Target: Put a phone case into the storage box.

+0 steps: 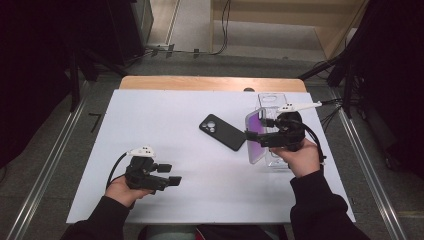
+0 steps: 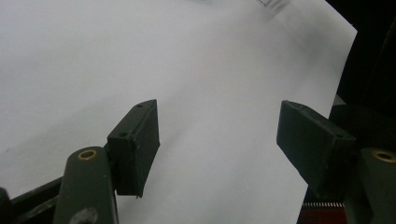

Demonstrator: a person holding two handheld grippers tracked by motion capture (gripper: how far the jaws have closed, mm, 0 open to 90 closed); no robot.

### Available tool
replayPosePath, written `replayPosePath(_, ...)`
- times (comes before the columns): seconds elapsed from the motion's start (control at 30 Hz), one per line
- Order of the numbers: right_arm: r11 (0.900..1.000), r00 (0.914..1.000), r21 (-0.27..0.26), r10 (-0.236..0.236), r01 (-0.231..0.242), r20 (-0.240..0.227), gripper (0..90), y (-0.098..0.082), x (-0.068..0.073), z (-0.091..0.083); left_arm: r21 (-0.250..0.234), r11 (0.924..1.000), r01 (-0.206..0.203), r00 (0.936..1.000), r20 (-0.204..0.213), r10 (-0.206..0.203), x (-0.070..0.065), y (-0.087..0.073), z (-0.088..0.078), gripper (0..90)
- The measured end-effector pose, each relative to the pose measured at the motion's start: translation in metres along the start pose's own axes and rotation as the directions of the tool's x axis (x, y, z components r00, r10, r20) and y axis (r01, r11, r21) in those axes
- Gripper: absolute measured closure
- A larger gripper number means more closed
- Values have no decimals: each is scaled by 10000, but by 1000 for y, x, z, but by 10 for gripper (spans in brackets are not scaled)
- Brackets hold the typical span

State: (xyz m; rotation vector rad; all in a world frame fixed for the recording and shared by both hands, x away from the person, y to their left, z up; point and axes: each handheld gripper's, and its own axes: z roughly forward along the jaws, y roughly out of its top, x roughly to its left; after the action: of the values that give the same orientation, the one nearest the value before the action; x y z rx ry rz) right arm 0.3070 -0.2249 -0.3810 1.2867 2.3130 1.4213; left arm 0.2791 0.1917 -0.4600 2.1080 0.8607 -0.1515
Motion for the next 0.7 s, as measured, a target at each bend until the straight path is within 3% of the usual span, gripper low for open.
replayPosePath(0.37,9977,9946,-597,385,-328,964,152,5,-16,-18,-134,9998,122,9998,-124,-124,-1,-4,-5,307)
replayPosePath(0.7,9921,9765,-1048,884,-687,1965,152,4,-34,-28,-214,9996,186,9997,-174,-190,-1,-6,-7,307)
